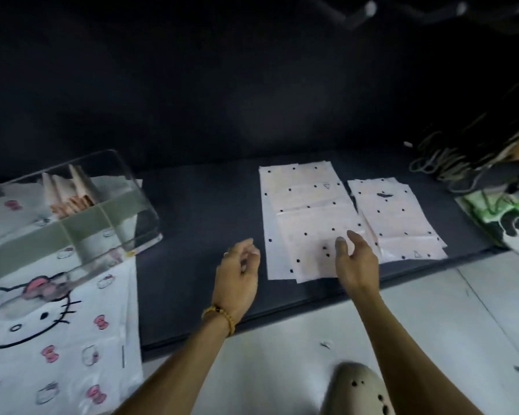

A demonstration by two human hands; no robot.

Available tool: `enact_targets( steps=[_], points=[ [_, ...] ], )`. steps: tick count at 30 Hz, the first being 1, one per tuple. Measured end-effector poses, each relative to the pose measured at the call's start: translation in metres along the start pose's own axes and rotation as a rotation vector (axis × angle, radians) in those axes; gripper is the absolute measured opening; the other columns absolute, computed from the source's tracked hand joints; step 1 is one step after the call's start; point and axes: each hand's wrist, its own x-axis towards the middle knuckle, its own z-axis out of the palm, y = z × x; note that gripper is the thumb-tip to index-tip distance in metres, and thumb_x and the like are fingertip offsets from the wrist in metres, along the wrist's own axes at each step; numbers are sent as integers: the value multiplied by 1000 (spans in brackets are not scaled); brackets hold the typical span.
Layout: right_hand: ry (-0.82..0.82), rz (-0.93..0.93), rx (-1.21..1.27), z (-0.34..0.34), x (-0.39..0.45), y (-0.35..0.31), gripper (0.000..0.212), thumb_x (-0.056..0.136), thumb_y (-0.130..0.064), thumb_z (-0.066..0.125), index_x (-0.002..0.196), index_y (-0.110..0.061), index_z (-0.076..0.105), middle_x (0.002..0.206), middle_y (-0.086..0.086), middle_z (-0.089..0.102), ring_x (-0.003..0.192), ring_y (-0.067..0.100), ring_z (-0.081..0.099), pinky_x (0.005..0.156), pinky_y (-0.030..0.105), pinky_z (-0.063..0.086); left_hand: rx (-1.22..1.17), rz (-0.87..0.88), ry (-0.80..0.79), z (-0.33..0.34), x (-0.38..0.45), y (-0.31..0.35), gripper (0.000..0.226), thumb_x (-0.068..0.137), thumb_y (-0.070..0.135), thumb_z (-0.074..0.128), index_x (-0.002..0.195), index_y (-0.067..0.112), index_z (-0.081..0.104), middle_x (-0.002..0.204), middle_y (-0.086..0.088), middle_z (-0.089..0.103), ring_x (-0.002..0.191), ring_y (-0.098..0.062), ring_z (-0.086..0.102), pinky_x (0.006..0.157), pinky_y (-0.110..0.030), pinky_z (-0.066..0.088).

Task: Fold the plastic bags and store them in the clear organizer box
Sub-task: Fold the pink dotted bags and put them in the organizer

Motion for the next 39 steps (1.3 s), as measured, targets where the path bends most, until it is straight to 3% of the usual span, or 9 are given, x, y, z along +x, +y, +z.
enact_targets(
  steps=[6, 9, 12, 20, 28, 32, 35, 37, 39],
  points=[
    [-194, -269, -447, -17, 31, 49, 45, 92, -46, 52, 124, -14, 50, 138, 8, 42, 134, 33, 33, 108, 48, 32, 452, 189, -219, 55, 29, -8, 45, 96, 33, 47, 140, 21, 42, 141, 4, 42, 130, -14, 36, 105, -21, 28],
    [-126, -311, -472, -12, 31, 57, 44, 95, -42, 50, 131, -17, 53, 147, 8, 37, 140, 32, 25, 113, 48, 23, 675, 348, -365, 70, 41, -13, 55, 96, 35, 49, 146, 18, 32, 153, 6, 27, 143, -13, 14, 115, -23, 11],
    [-58, -391, -512, -10, 31, 60, 33, 99, -31, 44, 123, -15, 59, 138, 8, 47, 134, 32, 33, 107, 49, 29, 869, 428, -411, 83, 47, -17, 57, 94, 41, 49, 145, 20, 34, 157, 4, 20, 145, -14, 5, 117, -31, -1],
    [-107, -596, -309, -6, 6, 33, 34, 101, -23, 43, 127, -7, 60, 138, 9, 54, 139, 29, 35, 112, 47, 28, 819, 520, -162, 76, 37, -8, 14, 92, 15, 54, 99, 15, 66, 126, 1, 59, 131, -19, 38, 107, -26, 19],
    [-255, -816, -305, 27, -58, -8, 42, 98, -32, 40, 127, -9, 61, 136, 9, 55, 133, 24, 44, 113, 43, 31, 725, 383, -148, -39, -13, -15, 16, 97, 18, 45, 111, 17, 53, 136, 3, 52, 135, -14, 36, 108, -31, 35],
    [-539, -840, -397, 52, -87, -8, 78, 81, -61, 59, 143, -17, 42, 148, 0, 43, 138, 16, 36, 115, 38, 25, 839, 201, -281, -88, -32, -28, 15, 99, 25, 37, 113, 21, 40, 133, 5, 54, 115, -20, 55, 93, -30, 46],
    [-587, -853, -454, 61, -89, -2, 74, 83, -47, 63, 147, -24, 34, 153, -8, 34, 143, 9, 23, 117, 32, 18, 815, 140, -319, -108, -35, -31, 2, 100, 27, 34, 99, 28, 33, 108, -1, 64, 86, -23, 60, 75, -37, 52],
    [-603, -824, -421, 58, -86, -1, 68, 84, -40, 63, 146, -27, 36, 151, -10, 36, 142, 7, 24, 115, 29, 19, 716, 116, -257, -116, -34, -31, 7, 99, 26, 36, 94, 30, 34, 77, 1, 58, 68, -18, 53, 60, -30, 44],
    [-643, -799, -418, 52, -83, -2, 66, 83, -31, 67, 143, -29, 40, 148, -11, 41, 139, 8, 33, 113, 29, 25, 624, 97, -214, -122, -31, -30, 6, 99, 23, 41, 94, 27, 41, 68, 4, 52, 64, -10, 49, 56, -22, 36]
  ],
)
